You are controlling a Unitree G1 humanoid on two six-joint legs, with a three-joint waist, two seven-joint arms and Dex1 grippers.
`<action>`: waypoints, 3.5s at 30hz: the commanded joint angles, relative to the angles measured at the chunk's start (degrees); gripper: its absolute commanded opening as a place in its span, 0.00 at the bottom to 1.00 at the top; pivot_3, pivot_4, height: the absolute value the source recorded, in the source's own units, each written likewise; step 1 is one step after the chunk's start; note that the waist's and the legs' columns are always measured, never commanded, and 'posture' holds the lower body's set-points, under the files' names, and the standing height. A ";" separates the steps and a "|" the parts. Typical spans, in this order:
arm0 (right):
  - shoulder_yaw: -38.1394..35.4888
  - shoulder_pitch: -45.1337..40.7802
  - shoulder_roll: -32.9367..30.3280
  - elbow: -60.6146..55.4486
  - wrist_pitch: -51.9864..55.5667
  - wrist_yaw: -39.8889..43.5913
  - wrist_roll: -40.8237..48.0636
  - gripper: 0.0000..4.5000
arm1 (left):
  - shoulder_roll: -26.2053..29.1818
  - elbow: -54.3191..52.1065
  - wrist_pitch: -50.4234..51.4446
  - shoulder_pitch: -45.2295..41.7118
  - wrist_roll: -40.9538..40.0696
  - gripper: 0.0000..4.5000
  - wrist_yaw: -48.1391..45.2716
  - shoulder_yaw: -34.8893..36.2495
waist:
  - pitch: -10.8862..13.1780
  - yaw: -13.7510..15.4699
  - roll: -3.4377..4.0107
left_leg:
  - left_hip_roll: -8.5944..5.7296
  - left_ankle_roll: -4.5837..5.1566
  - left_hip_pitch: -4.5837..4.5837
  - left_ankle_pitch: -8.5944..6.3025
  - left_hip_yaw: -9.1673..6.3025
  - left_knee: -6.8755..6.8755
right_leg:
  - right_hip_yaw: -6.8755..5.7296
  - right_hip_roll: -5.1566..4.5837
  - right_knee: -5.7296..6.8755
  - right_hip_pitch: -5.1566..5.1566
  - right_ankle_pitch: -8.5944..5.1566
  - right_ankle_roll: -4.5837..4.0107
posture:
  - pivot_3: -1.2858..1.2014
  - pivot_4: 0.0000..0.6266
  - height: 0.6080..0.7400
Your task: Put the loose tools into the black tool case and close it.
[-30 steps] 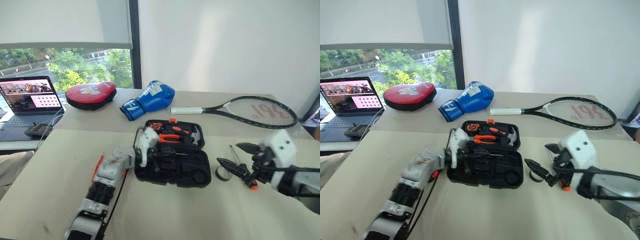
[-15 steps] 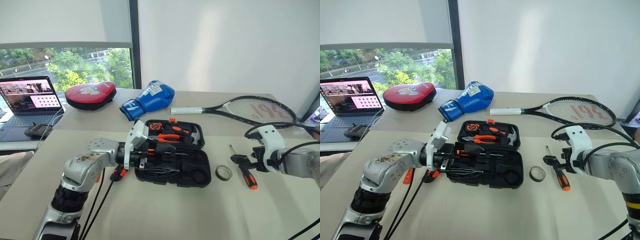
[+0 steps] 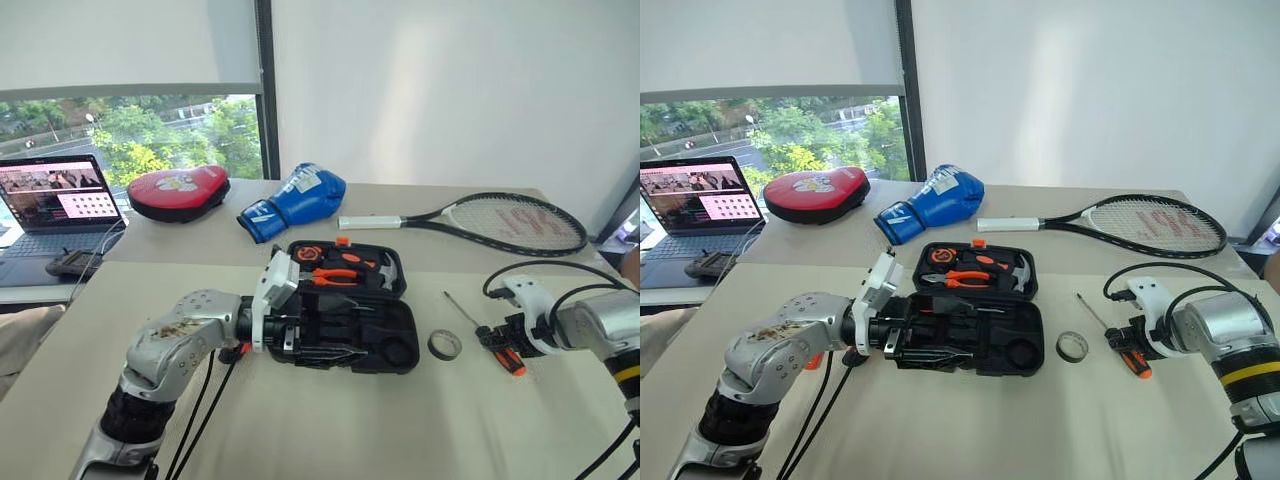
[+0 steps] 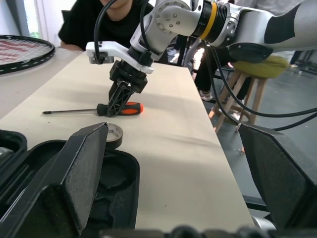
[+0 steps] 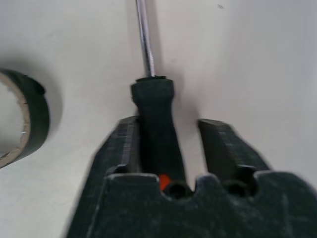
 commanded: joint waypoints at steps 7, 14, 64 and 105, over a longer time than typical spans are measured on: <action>-7.24 3.99 -2.32 -32.85 -4.15 8.16 2.16 0.16 | -1.95 -0.77 -11.91 9.20 4.28 1.00 9.94 8.84 | 0.27 -0.80 0.40 | 0.12 -0.49 0.01 0.26 -0.01 -0.17 | 0.15 0.03 0.09 -0.23 0.00 0.06 | 0.52 0.24 1.00; 15.66 -7.80 8.76 -29.30 -14.48 14.25 -13.38 0.16 | 4.08 -2.34 -10.52 20.75 -5.76 1.00 5.71 22.86 | 0.33 -1.42 0.32 | 0.16 -0.67 0.18 0.36 -0.07 -0.76 | 0.04 0.06 0.20 -0.46 -0.11 -0.29 | 0.52 0.24 1.00; 1.73 5.85 32.67 -29.52 -19.82 10.13 -26.30 0.01 | 7.06 -5.65 -12.04 29.10 -4.85 1.00 16.09 22.64 | 0.35 -1.39 0.24 | 0.11 -1.38 -0.14 0.66 -0.14 -1.05 | -0.12 -0.34 0.27 -0.94 -0.07 -0.56 | 0.52 0.24 1.00; 11.89 3.08 50.03 -17.99 -23.48 2.87 -34.38 0.01 | 8.12 -1.89 -13.26 31.95 -2.18 1.00 16.30 24.98 | -0.37 -1.78 -0.30 | 0.99 -2.67 0.13 0.76 -0.01 -2.24 | -0.27 0.38 0.93 -1.78 -0.80 -1.97 | 0.52 0.24 1.00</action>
